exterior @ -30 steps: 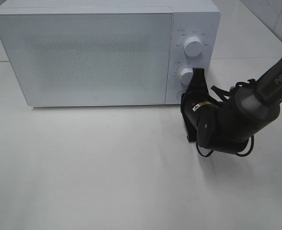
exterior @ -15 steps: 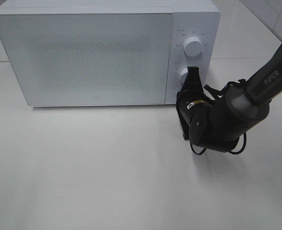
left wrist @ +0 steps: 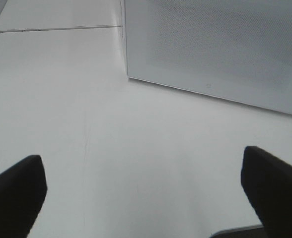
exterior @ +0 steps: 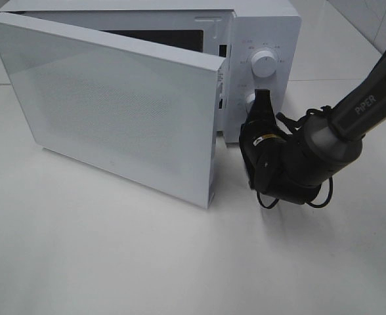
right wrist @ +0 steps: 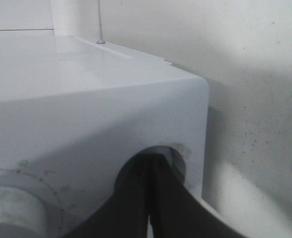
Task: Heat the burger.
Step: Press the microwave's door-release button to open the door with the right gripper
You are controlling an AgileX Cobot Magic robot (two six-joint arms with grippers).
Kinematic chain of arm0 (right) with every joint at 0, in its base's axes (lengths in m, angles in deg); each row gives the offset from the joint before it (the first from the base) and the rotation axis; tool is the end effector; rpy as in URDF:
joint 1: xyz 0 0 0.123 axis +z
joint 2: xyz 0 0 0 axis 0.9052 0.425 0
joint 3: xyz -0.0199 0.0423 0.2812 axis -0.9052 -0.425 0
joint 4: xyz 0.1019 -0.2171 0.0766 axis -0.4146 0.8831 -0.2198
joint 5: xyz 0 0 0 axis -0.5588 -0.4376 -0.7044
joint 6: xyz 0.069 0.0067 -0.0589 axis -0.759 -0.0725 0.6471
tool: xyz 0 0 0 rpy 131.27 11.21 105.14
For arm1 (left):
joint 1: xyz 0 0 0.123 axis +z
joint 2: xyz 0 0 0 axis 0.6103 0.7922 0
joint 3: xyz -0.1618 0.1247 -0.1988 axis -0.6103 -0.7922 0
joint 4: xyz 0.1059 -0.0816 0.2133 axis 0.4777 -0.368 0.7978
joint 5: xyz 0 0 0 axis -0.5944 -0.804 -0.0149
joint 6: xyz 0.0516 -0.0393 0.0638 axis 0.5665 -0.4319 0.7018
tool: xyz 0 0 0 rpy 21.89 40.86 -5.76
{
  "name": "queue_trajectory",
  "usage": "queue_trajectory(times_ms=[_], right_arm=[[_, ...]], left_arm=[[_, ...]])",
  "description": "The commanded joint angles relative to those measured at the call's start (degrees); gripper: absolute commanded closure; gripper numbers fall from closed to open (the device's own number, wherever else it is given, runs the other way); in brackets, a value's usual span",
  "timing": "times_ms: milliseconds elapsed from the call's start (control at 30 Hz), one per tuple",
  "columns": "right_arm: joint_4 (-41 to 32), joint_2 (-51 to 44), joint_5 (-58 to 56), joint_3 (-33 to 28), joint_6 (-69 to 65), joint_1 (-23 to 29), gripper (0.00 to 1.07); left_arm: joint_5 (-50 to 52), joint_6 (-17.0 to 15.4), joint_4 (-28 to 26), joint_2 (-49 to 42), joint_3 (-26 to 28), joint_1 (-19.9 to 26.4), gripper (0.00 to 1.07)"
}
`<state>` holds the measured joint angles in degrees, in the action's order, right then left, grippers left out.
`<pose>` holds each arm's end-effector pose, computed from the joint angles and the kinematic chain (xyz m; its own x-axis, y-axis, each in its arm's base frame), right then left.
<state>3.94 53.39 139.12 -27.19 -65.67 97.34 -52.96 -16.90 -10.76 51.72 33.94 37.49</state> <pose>0.3505 0.1635 0.0770 0.0449 0.9988 -0.0205 0.2983 0.0062 0.9545 -0.0092 -0.0129 0.2832 -0.4344 0.0130 -0.9006 0.1355 0.9895 -0.0511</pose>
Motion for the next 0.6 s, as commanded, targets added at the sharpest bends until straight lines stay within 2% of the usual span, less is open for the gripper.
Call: queue_trajectory(times_ms=[33,400,600], right_arm=[[5.0,0.2,8.3,4.4,0.5,-2.5,1.07],[3.0,-1.6,7.1,2.5,0.9,-2.3,1.07],[3.0,-3.6,1.6,2.3,0.5,-2.3,1.07]], left_arm=[[0.2,-0.2,-0.1,-0.3,-0.2,0.2,0.06],[0.2,-0.2,-0.1,-0.3,-0.2,0.2,0.06],[0.2,-0.2,-0.1,-0.3,-0.2,0.2,0.06]])
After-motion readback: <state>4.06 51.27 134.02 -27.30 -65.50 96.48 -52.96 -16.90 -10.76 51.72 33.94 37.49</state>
